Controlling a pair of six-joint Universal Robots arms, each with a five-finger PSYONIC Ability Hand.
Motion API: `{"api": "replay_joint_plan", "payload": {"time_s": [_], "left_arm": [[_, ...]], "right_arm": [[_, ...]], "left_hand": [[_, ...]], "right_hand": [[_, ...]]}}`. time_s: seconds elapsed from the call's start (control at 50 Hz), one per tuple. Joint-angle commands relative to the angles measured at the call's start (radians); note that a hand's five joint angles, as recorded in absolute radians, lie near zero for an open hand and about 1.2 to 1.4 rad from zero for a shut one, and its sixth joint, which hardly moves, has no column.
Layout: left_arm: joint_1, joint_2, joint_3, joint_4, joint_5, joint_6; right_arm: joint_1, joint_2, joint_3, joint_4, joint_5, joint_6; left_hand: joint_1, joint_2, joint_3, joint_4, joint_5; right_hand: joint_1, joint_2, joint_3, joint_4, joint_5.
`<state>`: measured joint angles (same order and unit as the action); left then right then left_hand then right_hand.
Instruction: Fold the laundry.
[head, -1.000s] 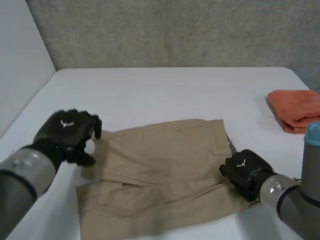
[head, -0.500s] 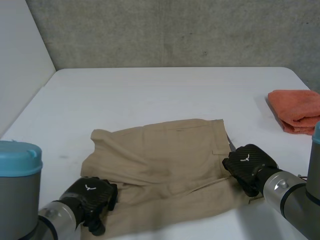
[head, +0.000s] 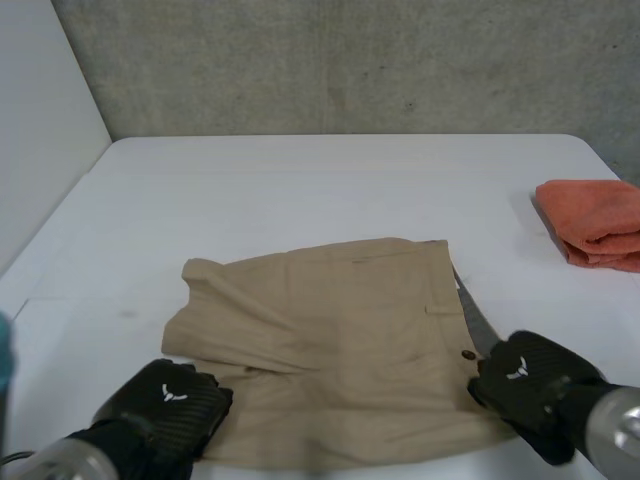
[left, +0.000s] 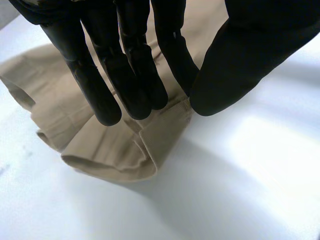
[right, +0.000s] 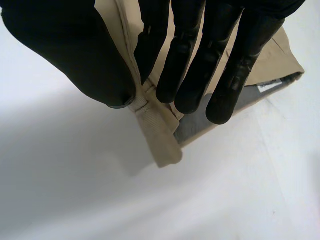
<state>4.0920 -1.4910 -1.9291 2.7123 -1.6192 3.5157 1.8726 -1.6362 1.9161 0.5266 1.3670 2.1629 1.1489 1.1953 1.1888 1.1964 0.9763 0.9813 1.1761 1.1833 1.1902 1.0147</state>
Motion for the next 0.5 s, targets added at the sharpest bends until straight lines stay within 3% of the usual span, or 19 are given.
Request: {"api": "replay_joint_plan", "payload": {"time_s": [0.02, 0.1, 0.18, 0.28, 0.38, 0.5], "left_arm": [[0.014, 0.083, 0.044, -0.06, 0.004, 0.094], [0.024, 0.008, 0.068, 0.03, -0.008, 0.098], [0.034, -0.106, 0.137, 0.142, -0.053, 0.1], [0.06, -0.184, 0.248, 0.311, -0.12, 0.101], [0.068, -0.288, 0.327, 0.451, -0.128, 0.123], [0.106, -0.504, 0.444, 0.573, -0.129, 0.216]], "right_arm": [[-0.088, -0.073, -0.028, 0.086, -0.107, -0.104], [-0.093, -0.031, -0.071, 0.023, -0.15, -0.04], [-0.061, 0.105, -0.167, -0.086, -0.129, 0.07], [0.014, 0.228, -0.31, -0.206, -0.013, 0.15], [0.109, 0.361, -0.446, -0.345, 0.09, 0.157], [0.158, 0.501, -0.558, -0.482, 0.124, 0.153]], "left_hand": [[0.247, 0.201, 0.207, 0.2, 0.245], [0.247, 0.201, 0.207, 0.2, 0.245], [0.247, 0.201, 0.207, 0.2, 0.245], [0.247, 0.201, 0.207, 0.2, 0.245], [0.247, 0.201, 0.207, 0.2, 0.245], [0.247, 0.201, 0.207, 0.2, 0.245]], "right_hand": [[0.415, 0.22, 0.213, 0.206, 0.207], [0.415, 0.22, 0.213, 0.206, 0.207], [0.415, 0.22, 0.213, 0.206, 0.207], [0.415, 0.22, 0.213, 0.206, 0.207], [0.415, 0.22, 0.213, 0.206, 0.207], [0.415, 0.22, 0.213, 0.206, 0.207]]}}
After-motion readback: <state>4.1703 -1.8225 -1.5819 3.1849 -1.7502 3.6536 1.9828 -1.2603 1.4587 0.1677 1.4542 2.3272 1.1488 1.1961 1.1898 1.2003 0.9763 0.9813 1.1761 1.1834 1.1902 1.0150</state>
